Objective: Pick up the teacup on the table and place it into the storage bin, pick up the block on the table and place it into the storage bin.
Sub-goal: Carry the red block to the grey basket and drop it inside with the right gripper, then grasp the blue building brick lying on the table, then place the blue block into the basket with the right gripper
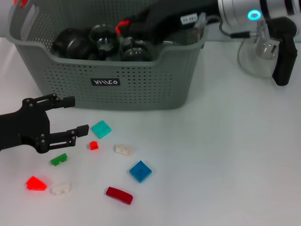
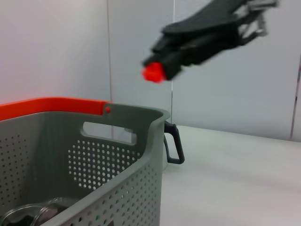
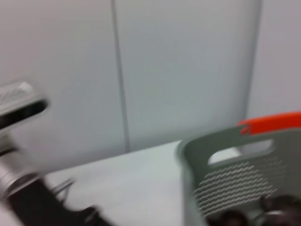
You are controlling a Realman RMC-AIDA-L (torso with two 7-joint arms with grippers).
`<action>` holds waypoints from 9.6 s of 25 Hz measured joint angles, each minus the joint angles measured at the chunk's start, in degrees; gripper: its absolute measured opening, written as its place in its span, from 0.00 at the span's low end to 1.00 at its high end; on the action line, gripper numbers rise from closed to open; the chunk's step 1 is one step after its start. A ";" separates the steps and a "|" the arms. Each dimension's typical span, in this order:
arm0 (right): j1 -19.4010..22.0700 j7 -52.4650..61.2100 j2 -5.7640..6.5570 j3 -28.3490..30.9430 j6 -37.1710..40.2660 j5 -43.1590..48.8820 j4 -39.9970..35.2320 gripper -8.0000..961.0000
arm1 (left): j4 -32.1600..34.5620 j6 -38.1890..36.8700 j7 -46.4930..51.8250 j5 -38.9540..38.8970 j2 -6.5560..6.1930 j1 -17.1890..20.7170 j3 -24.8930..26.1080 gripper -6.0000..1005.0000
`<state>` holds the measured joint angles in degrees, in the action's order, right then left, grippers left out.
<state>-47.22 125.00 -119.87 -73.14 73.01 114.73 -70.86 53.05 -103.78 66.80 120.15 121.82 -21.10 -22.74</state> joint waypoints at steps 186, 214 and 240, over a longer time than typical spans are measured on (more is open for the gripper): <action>-15.39 30.48 -1.78 -46.83 -13.32 6.64 27.21 0.64 | -4.10 -2.29 -4.57 6.76 -0.35 -2.63 5.34 0.78; -15.00 29.53 -1.86 -47.53 -13.97 6.64 27.85 0.55 | -4.28 -2.13 -5.18 6.76 -0.35 -2.81 5.34 0.78; -12.24 29.67 -0.47 -37.86 -5.50 10.43 20.53 0.45 | -4.19 -2.59 -5.18 6.76 -0.73 -2.81 6.33 0.78</action>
<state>-59.46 154.67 -120.35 -111.00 67.51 125.16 -50.33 48.87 -106.37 61.61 126.91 121.09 -23.91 -16.41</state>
